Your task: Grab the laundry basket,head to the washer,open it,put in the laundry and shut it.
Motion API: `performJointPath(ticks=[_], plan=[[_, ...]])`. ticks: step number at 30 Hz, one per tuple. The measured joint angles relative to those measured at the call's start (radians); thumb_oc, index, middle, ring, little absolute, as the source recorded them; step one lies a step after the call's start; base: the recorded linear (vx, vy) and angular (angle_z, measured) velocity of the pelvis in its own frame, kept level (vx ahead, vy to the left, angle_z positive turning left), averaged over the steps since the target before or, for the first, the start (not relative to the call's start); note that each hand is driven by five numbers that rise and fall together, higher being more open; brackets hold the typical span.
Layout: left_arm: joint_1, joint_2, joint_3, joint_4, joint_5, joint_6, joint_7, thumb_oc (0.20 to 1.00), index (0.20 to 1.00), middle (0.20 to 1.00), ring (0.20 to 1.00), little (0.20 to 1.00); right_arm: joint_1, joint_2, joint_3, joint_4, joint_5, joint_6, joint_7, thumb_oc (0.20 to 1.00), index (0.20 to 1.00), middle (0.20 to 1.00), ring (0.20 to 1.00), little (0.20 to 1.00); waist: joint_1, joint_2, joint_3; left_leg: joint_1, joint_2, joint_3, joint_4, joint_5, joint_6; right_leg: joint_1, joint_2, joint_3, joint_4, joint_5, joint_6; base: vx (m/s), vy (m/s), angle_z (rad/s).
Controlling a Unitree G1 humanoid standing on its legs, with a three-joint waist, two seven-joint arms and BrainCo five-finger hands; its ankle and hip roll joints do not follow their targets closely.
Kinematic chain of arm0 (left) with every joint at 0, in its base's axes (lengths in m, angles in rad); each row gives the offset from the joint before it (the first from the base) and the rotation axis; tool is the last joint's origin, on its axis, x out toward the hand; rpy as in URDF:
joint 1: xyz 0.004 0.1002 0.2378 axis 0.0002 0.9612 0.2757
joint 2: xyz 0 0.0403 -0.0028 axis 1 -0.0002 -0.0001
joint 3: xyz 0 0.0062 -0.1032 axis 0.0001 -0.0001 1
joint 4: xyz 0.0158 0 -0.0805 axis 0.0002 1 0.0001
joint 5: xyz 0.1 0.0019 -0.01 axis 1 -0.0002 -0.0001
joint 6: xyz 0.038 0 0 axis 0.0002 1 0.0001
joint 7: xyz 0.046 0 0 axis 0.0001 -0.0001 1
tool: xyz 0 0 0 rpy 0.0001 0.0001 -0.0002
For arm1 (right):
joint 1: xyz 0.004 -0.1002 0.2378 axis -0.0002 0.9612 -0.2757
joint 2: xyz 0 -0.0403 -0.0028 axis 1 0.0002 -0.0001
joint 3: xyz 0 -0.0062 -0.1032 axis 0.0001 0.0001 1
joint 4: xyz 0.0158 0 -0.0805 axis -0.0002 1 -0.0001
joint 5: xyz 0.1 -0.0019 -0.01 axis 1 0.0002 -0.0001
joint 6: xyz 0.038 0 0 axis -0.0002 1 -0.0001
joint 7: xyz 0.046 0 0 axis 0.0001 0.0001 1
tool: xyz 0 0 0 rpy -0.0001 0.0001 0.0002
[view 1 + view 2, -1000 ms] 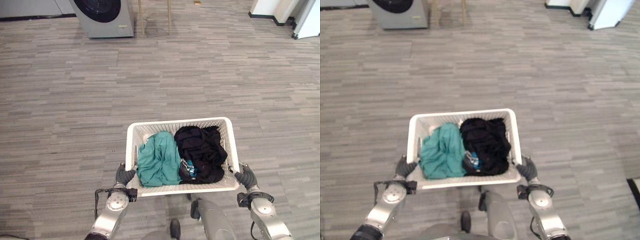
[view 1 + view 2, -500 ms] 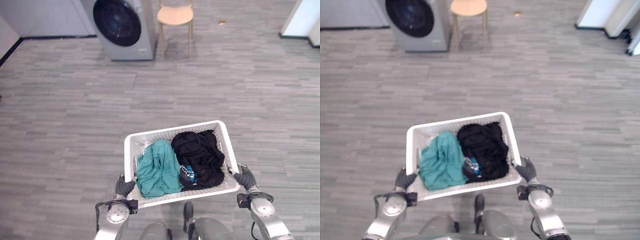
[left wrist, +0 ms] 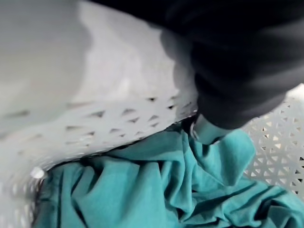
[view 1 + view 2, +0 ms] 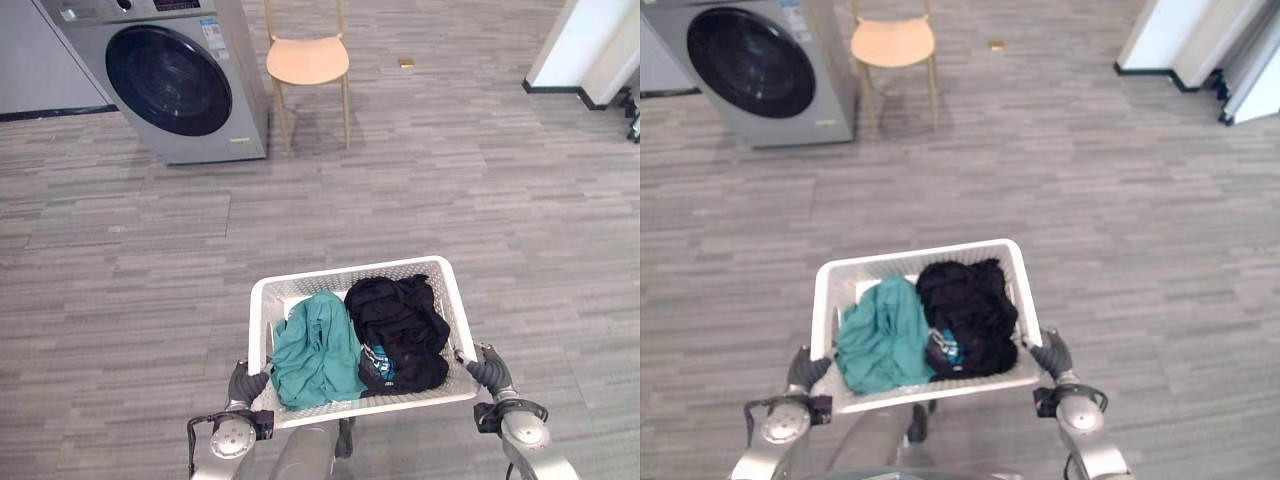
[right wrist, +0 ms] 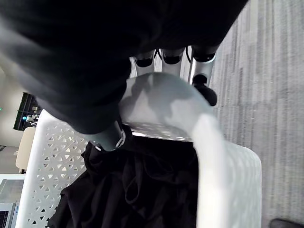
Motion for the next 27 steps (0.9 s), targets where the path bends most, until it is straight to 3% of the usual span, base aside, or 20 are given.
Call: performJointPath(ticks=[2, 3, 4, 5, 7, 8, 9, 10, 12, 14, 16, 17, 18, 19, 21, 22, 23, 24, 26, 27], plan=[[-0.034, 0.040, 0.002, -0.007, 0.000, -0.001, -0.002, 0.200, 0.200, 0.200, 0.200, 0.200, -0.002, 0.025, -0.005, -0.025, -0.002, -0.003, 0.000, 0.200, 0.200, 0.200, 0.200, 0.200, -0.004, -0.016, -0.025, 0.074, -0.024, -0.033, -0.059, -0.040, 0.029, -0.159, -0.010, 0.023, 0.215, -0.007, 0.040, 0.46, 0.209, 0.12], [-0.059, 0.061, 0.001, -0.007, 0.000, 0.000, -0.005, 0.200, 0.200, 0.200, 0.200, 0.200, -0.017, 0.037, -0.009, -0.026, -0.006, -0.003, -0.001, 0.200, 0.200, 0.200, 0.200, 0.200, -0.010, -0.024, -0.026, 0.134, -0.038, -0.043, -0.088, -0.060, 0.034, -0.296, -0.032, 0.016, 0.478, 0.009, 0.077, 0.50, 0.205, 0.26], [-0.068, 0.063, -0.001, -0.009, 0.000, 0.000, -0.004, 0.200, 0.200, 0.200, 0.200, 0.200, -0.022, 0.042, -0.012, -0.028, -0.006, -0.003, -0.002, 0.200, 0.200, 0.200, 0.200, 0.200, -0.017, -0.022, -0.023, 0.165, -0.041, -0.053, -0.093, -0.096, 0.043, -0.356, -0.040, 0.005, 0.558, 0.010, 0.078, 0.63, 0.180, 0.03], [-0.071, 0.059, -0.006, -0.011, 0.000, -0.002, 0.002, 0.200, 0.200, 0.200, 0.200, 0.200, -0.040, 0.051, -0.024, -0.030, -0.008, -0.004, -0.001, 0.200, 0.200, 0.200, 0.200, 0.200, -0.017, 0.001, -0.008, 0.233, -0.029, -0.052, -0.126, -0.107, 0.046, -0.467, -0.071, -0.067, 0.623, -0.039, 0.047, 0.39, 0.073, -0.16], [-0.067, 0.059, 0.003, -0.012, 0.000, -0.004, 0.003, 0.200, 0.200, 0.200, 0.200, 0.200, -0.057, 0.047, -0.023, -0.028, -0.021, -0.003, -0.001, 0.200, 0.200, 0.200, 0.200, 0.200, -0.027, 0.038, 0.005, 0.294, -0.005, -0.048, -0.150, -0.117, 0.028, -0.551, -0.082, -0.172, 0.455, -0.065, 0.009, 0.45, -0.006, -0.03], [-0.066, 0.062, 0.004, -0.013, 0.000, -0.005, 0.002, 0.200, 0.200, 0.200, 0.200, 0.200, -0.049, 0.037, -0.016, -0.030, -0.026, -0.003, 0.000, 0.200, 0.200, 0.200, 0.200, 0.200, -0.057, 0.043, 0.004, 0.336, -0.005, -0.052, -0.162, -0.120, 0.026, -0.631, -0.074, -0.217, 0.236, -0.050, 0.010, 0.49, -0.036, 0.45], [-0.067, 0.062, 0.000, -0.011, 0.000, -0.005, 0.002, 0.200, 0.200, 0.200, 0.200, 0.200, -0.038, 0.038, -0.016, -0.028, -0.026, -0.003, -0.001, 0.200, 0.200, 0.200, 0.200, 0.200, -0.068, 0.043, 0.005, 0.362, -0.006, -0.049, -0.167, -0.133, 0.023, -0.659, -0.059, -0.234, 0.146, -0.038, 0.019, 0.80, -0.097, 0.75], [-0.050, 0.054, 0.002, -0.012, 0.000, -0.006, 0.002, 0.200, 0.200, 0.200, 0.200, 0.200, -0.027, 0.041, -0.015, -0.024, -0.026, -0.003, 0.002, 0.200, 0.200, 0.200, 0.200, 0.200, -0.081, 0.042, -0.013, 0.400, 0.004, -0.027, -0.167, -0.201, -0.010, -0.669, 0.005, -0.244, -0.172, 0.004, 0.046, 0.61, -0.096, 0.47], [-0.053, 0.041, 0.003, 0.014, 0.000, -0.005, 0.001, 0.200, 0.200, 0.200, 0.200, 0.200, -0.030, 0.038, -0.014, -0.014, -0.027, -0.002, 0.004, 0.200, 0.200, 0.200, 0.200, 0.200, -0.077, 0.039, -0.012, 0.431, 0.003, -0.029, -0.162, -0.219, -0.029, -0.689, 0.045, -0.247, -0.304, 0.030, 0.040, 0.62, -0.111, 0.38], [-0.048, 0.015, -0.001, 0.042, 0.001, -0.005, -0.001, 0.200, 0.200, 0.200, 0.200, 0.200, -0.029, 0.037, -0.018, 0.015, -0.027, 0.003, 0.005, 0.200, 0.200, 0.200, 0.200, 0.200, -0.085, 0.039, -0.011, 0.504, -0.015, -0.030, -0.165, -0.219, -0.029, -0.697, 0.062, -0.276, -0.304, 0.084, -0.035, 0.53, -0.112, 0.52], [-0.023, -0.003, -0.005, 0.041, 0.002, -0.005, -0.001, 0.200, 0.200, 0.200, 0.200, 0.200, 0.002, 0.037, -0.025, 0.020, -0.027, 0.005, 0.010, 0.200, 0.200, 0.200, 0.200, 0.200, -0.086, 0.036, -0.014, 0.582, -0.034, -0.058, -0.153, -0.238, -0.058, -0.641, 0.064, -0.266, -0.274, 0.098, -0.074, 0.53, -0.157, 0.42], [0.008, -0.039, -0.003, 0.043, 0.004, -0.005, 0.000, 0.200, 0.200, 0.200, 0.200, 0.200, 0.016, 0.021, -0.027, 0.032, -0.026, 0.003, 0.018, 0.200, 0.200, 0.200, 0.200, 0.200, -0.081, 0.067, -0.020, 0.630, -0.018, -0.099, -0.099, -0.256, -0.084, -0.605, 0.063, -0.243, -0.224, 0.225, -0.164, 0.71, -0.255, 0.45], [0.015, -0.044, -0.006, 0.048, 0.004, -0.001, 0.003, 0.200, 0.200, 0.200, 0.200, 0.200, 0.013, 0.019, -0.027, 0.045, -0.027, 0.003, 0.019, 0.200, 0.200, 0.200, 0.200, 0.200, -0.085, 0.081, -0.029, 0.606, -0.003, -0.154, 0.020, -0.256, -0.087, -0.585, 0.059, -0.237, -0.176, 0.237, -0.163, 0.50, -0.204, 0.49], [0.015, -0.035, -0.009, 0.046, 0.004, -0.001, 0.002, 0.200, 0.200, 0.200, 0.200, 0.200, 0.020, 0.017, -0.024, 0.041, -0.027, 0.002, 0.022, 0.200, 0.200, 0.200, 0.200, 0.200, -0.088, 0.077, -0.033, 0.575, 0.006, -0.162, 0.124, -0.276, -0.119, -0.554, 0.054, -0.224, -0.187, 0.289, -0.185, 0.32, -0.152, 0.53], [0.014, -0.041, -0.008, 0.046, 0.004, -0.002, 0.001, 0.200, 0.200, 0.200, 0.200, 0.200, 0.022, 0.015, -0.028, 0.043, -0.026, -0.002, 0.025, 0.200, 0.200, 0.200, 0.200, 0.200, -0.082, 0.104, -0.051, 0.518, 0.058, -0.141, 0.273, -0.291, -0.152, -0.502, 0.097, -0.220, -0.220, 0.287, -0.210, 0.30, -0.187, 0.20], [0.009, -0.031, -0.001, 0.043, 0.003, -0.002, 0.001, 0.200, 0.200, 0.200, 0.200, 0.200, -0.002, 0.019, -0.024, 0.043, -0.026, -0.003, 0.025, 0.200, 0.200, 0.200, 0.200, 0.200, -0.077, 0.102, -0.049, 0.464, 0.076, -0.135, 0.370, -0.293, -0.158, -0.477, 0.113, -0.209, -0.236, 0.268, -0.228, 0.34, -0.200, 0.00], [-0.013, -0.013, -0.002, 0.031, 0.002, -0.002, 0.001, 0.200, 0.200, 0.200, 0.200, 0.200, -0.022, 0.017, -0.026, 0.033, -0.027, -0.003, 0.029, 0.200, 0.200, 0.200, 0.200, 0.200, -0.072, 0.090, -0.040, 0.343, 0.100, -0.132, 0.589, -0.283, -0.166, -0.460, 0.123, -0.198, -0.250, 0.254, -0.237, 0.50, -0.223, -0.21], [-0.035, 0.001, 0.004, 0.026, 0.001, -0.002, 0.001, 0.200, 0.200, 0.200, 0.200, 0.200, -0.048, 0.020, -0.025, 0.033, -0.026, -0.002, 0.031, 0.200, 0.200, 0.200, 0.200, 0.200, -0.041, 0.052, -0.018, 0.239, 0.120, -0.105, 0.714, -0.303, -0.140, -0.402, 0.124, -0.163, -0.277, 0.238, -0.243, 0.35, -0.147, -0.28], [-0.043, 0.014, 0.004, 0.022, 0.000, -0.002, -0.005, 0.200, 0.200, 0.200, 0.200, 0.200, -0.060, 0.024, -0.025, 0.024, -0.026, -0.002, 0.029, 0.200, 0.200, 0.200, 0.200, 0.200, -0.022, 0.003, 0.010, 0.140, 0.148, -0.068, 0.707, -0.332, -0.104, -0.295, 0.109, -0.139, -0.341, 0.234, -0.239, 0.36, -0.047, -0.42], [-0.033, 0.017, 0.003, 0.018, -0.001, -0.002, -0.006, 0.200, 0.200, 0.200, 0.200, 0.200, -0.063, 0.024, -0.024, 0.015, -0.027, -0.002, 0.024, 0.200, 0.200, 0.200, 0.200, 0.200, -0.019, -0.014, 0.010, 0.062, 0.154, -0.082, 0.620, -0.329, -0.115, -0.248, 0.096, -0.134, -0.359, 0.208, -0.211, 0.49, 0.033, -0.29]])
